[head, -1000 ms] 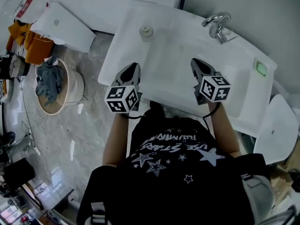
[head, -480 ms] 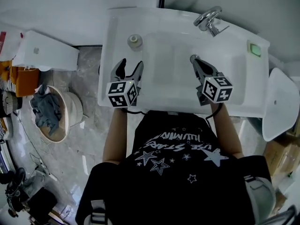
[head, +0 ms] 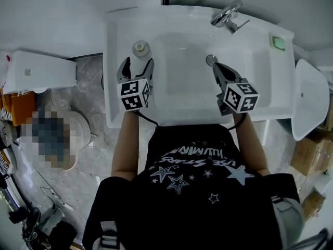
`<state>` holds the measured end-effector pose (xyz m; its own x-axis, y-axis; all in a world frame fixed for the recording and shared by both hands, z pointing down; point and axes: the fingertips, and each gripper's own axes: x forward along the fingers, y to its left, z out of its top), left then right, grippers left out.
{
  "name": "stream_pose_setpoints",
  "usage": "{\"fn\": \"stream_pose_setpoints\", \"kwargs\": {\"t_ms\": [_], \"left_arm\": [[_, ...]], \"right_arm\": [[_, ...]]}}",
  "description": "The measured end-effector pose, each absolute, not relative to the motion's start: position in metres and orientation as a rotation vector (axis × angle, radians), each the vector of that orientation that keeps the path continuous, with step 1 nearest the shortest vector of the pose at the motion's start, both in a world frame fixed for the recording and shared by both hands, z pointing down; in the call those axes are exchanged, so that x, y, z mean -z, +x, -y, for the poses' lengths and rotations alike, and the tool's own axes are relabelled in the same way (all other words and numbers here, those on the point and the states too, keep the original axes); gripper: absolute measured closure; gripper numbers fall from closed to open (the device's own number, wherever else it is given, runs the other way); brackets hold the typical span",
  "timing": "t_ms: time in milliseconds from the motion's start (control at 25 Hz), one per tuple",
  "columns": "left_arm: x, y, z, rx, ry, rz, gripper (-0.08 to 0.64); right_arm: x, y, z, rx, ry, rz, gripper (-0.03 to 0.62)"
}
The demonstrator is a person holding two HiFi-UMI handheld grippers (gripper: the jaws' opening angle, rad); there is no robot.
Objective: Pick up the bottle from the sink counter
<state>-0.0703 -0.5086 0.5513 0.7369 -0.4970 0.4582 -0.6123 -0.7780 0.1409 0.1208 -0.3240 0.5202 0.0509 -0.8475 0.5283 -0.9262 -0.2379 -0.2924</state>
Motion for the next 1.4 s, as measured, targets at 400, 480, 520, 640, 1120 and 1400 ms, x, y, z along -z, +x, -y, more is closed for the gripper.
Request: {"fn": "stream_pose_setpoints", "kwargs": {"t_ms": [400, 480, 520, 640, 1120, 1400], "left_arm": [[-0.568, -0.049, 0.534, -0.606, 2.739, 0.871, 0.213], [-0.57, -0.043, 0.536, -0.614, 2.755, 0.864, 0.213], [-0.571, -0.04, 0.537, -0.618, 2.762, 0.858, 0.213], [-0.574, -0.033, 0.538, -0.625, 2.783, 0.855, 0.213], [-0.587, -0.02, 0.551, -0.658, 2.769, 0.854, 0.215], [-0.591, -0.022, 0.555, -0.712, 2.749, 0.872, 0.215]], "right_arm": [[-0.539, 0.124, 0.325, -0.994, 2.214, 1.788, 0.586], [-0.542, 0.126, 0.324, -1.007, 2.215, 1.778, 0.586], [-0.543, 0.127, 0.324, -1.012, 2.216, 1.774, 0.586], [-0.546, 0.129, 0.322, -1.023, 2.22, 1.765, 0.586], [-0.558, 0.134, 0.315, -1.064, 2.229, 1.728, 0.586], [-0.557, 0.134, 0.317, -1.061, 2.231, 1.727, 0.586]]}}
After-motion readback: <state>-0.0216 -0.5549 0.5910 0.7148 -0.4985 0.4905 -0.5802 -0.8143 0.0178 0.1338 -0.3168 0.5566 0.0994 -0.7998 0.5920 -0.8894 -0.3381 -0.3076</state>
